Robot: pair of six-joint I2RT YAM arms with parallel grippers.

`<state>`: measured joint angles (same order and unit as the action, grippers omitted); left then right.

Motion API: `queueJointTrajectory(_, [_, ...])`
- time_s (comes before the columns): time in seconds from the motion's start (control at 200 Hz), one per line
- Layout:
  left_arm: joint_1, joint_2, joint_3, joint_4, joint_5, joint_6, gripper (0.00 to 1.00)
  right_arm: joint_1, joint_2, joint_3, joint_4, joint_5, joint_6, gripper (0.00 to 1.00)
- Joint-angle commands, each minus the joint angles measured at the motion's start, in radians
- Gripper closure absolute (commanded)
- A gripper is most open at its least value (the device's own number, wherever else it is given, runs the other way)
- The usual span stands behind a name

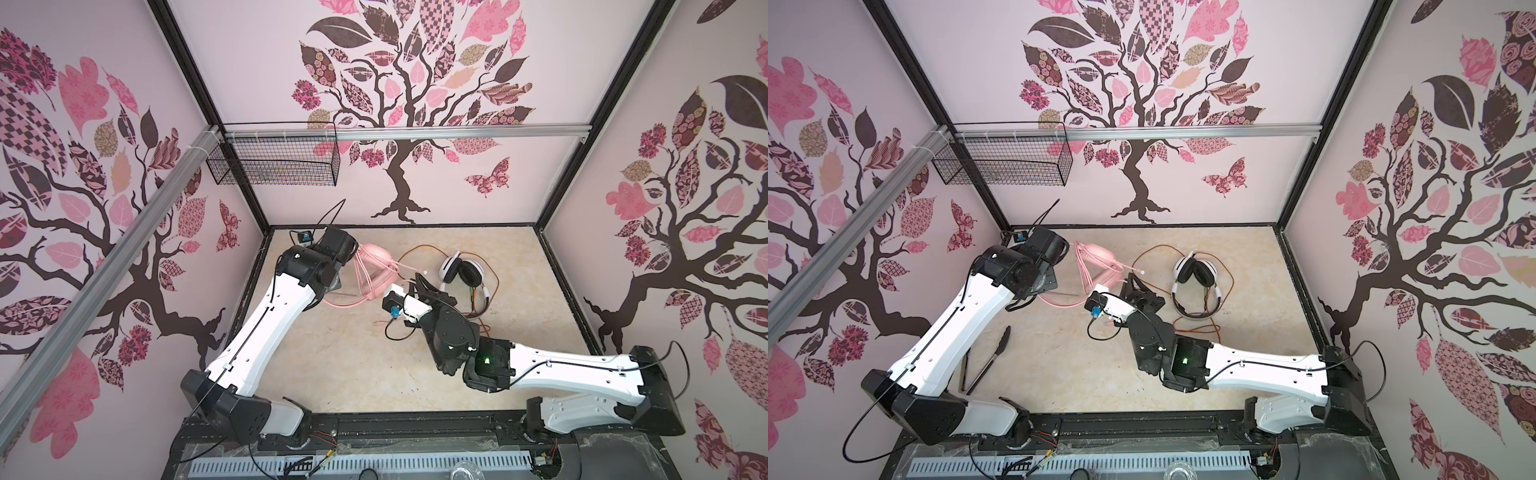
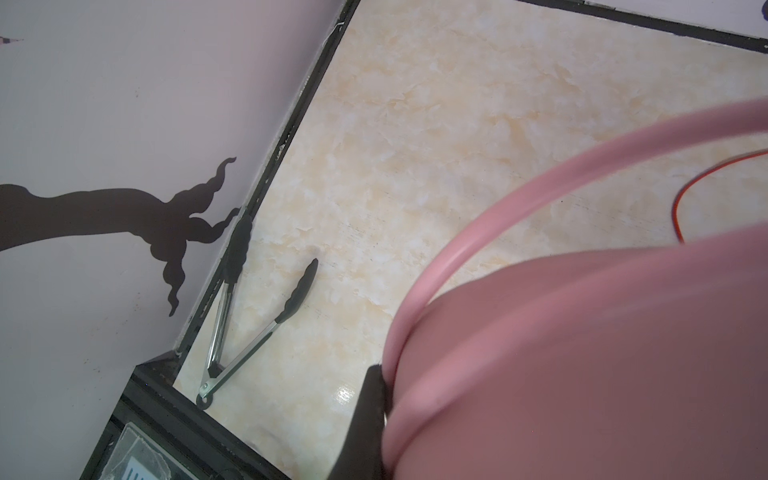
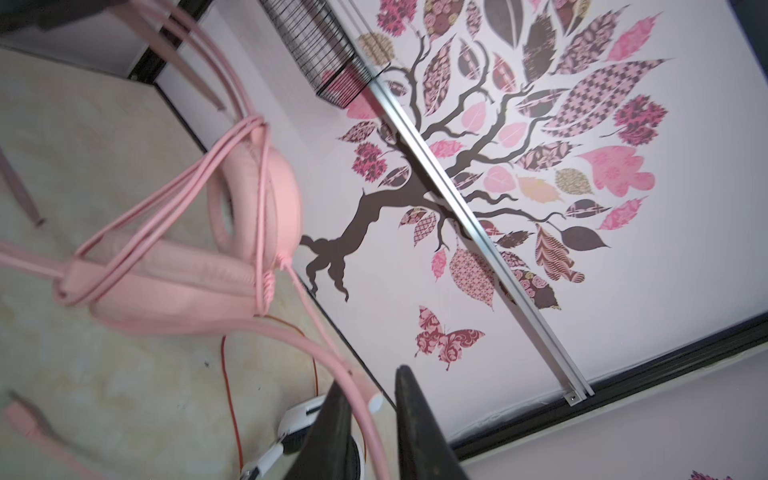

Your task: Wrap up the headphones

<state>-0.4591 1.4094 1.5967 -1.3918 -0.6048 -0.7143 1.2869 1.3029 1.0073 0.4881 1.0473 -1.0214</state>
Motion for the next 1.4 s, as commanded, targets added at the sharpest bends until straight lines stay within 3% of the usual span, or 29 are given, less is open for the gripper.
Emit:
queueJointTrajectory(0.0, [-0.001,-0.041,-0.022,0.043,-0.031,-0.027,1.0,-0.028,0.048,0.011,0.32,0.047,-0.229,0.7])
queueJointTrajectory(0.205, [-0.001,-0.056,-0.065,0.054,-0.052,-0.005,1.0,-0.078,-0.009,0.064,0.197,-0.023,-0.127,0.72])
queueJointTrajectory(0.25, [-0.002,-0.058,-0.073,0.054,-0.05,0.003,1.0,-0.088,-0.027,0.08,0.135,-0.05,-0.095,0.81])
queueJointTrajectory(0.31, [-0.001,-0.062,-0.088,0.054,-0.054,0.009,1.0,-0.101,-0.048,0.104,0.053,-0.083,-0.055,1.0])
queueJointTrajectory(0.525, [-0.002,-0.078,-0.123,0.061,-0.082,0.012,1.0,-0.118,-0.101,0.103,0.054,-0.085,-0.095,1.0])
queueJointTrajectory(0.65, [-0.002,-0.079,-0.143,0.086,-0.058,0.03,1.0,-0.118,-0.111,0.134,-0.03,-0.107,-0.048,1.0])
queueJointTrajectory(0.815, [0.0,-0.062,-0.14,0.103,-0.019,0.044,1.0,-0.08,-0.149,0.169,-0.267,-0.293,0.056,1.0])
queueJointTrajectory(0.93, [-0.003,-0.052,-0.109,0.125,0.064,0.049,1.0,-0.019,-0.137,0.119,-0.276,-0.33,-0.049,1.0])
queueJointTrajectory(1.145, [-0.019,-0.032,-0.077,0.158,0.178,0.128,1.0,-0.009,-0.066,0.04,-0.065,-0.271,-0.302,1.0])
queueJointTrajectory(1.24, [-0.066,-0.033,-0.085,0.137,0.093,0.133,1.0,-0.009,-0.059,0.062,-0.046,-0.242,-0.311,1.0])
queueJointTrajectory(1.395, [-0.075,-0.032,-0.103,0.077,-0.03,0.087,1.0,-0.005,-0.11,0.133,-0.195,-0.192,-0.175,1.0])
